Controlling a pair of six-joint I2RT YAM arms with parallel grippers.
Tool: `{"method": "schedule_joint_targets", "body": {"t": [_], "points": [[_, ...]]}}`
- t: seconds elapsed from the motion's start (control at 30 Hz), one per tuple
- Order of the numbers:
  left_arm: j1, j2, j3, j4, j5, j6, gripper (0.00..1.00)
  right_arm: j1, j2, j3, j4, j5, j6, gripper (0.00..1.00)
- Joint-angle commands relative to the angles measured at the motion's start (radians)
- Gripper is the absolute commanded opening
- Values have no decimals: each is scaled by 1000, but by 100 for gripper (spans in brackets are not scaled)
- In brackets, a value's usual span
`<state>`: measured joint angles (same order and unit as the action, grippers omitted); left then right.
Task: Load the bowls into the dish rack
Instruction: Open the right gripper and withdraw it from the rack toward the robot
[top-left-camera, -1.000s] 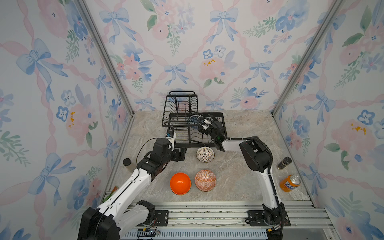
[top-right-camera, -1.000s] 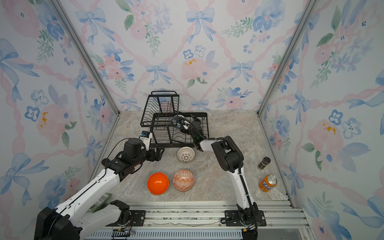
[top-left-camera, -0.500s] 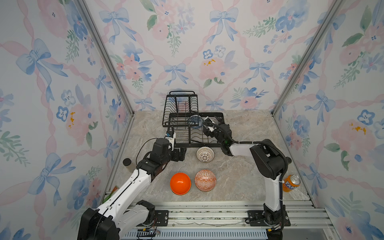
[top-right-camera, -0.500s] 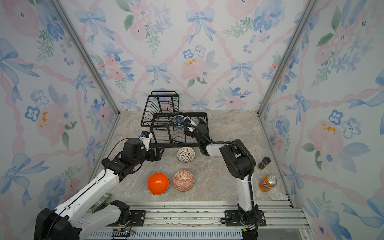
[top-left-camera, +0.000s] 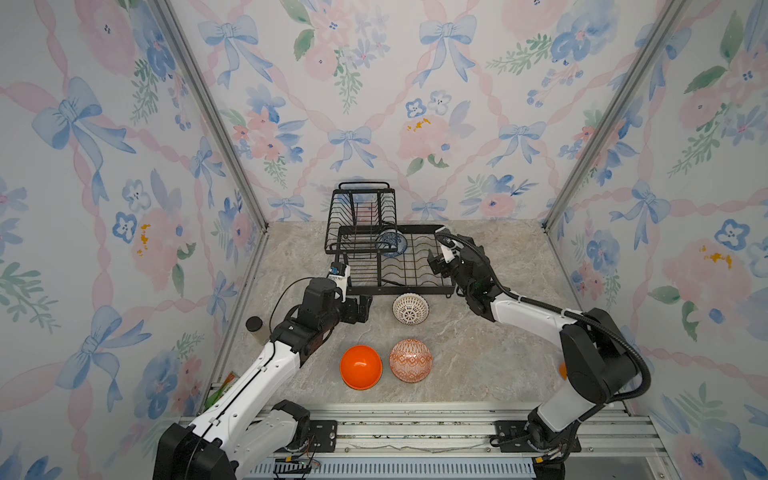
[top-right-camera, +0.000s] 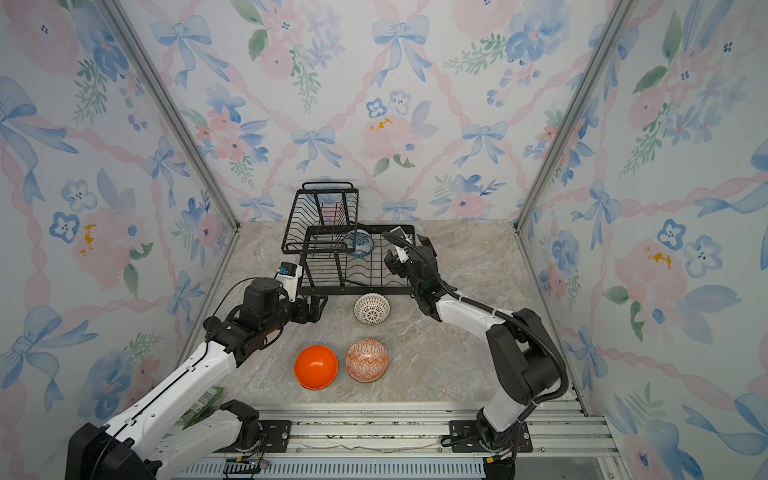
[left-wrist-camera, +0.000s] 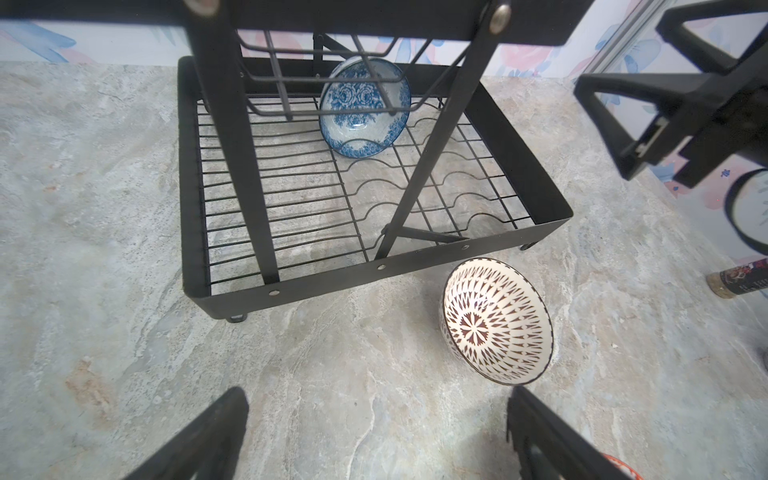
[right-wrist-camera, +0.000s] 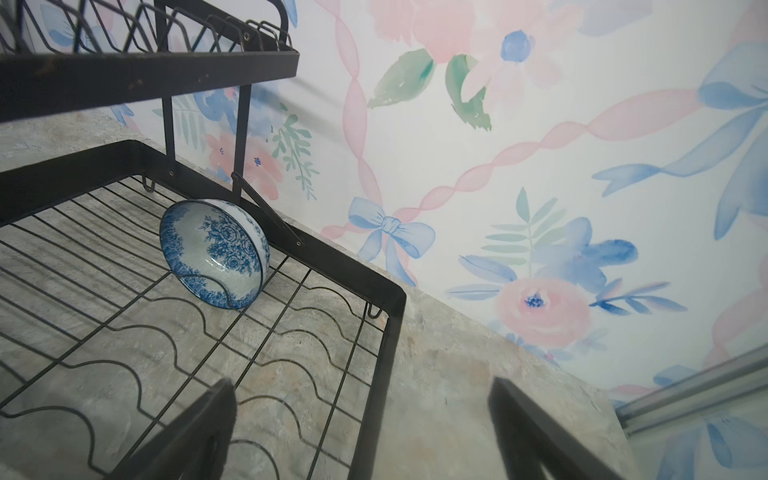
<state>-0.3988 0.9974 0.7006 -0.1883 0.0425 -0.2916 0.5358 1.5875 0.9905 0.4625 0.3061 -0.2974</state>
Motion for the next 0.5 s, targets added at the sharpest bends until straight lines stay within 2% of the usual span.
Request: {"method": "schedule_joint_targets", "body": {"t": [0.0,0.2,0.47], "points": [[-2,-9,-7,-42,-6,-9,98,0,-111,-18,-256,26,118,97],[-25,-29,11,-118,-46,-23,98,1,-223,74,-701,-56,284,97],[-81,-42,8,-191,-95,-69,98,-12,-305,121,-973,-131,394,97]]}}
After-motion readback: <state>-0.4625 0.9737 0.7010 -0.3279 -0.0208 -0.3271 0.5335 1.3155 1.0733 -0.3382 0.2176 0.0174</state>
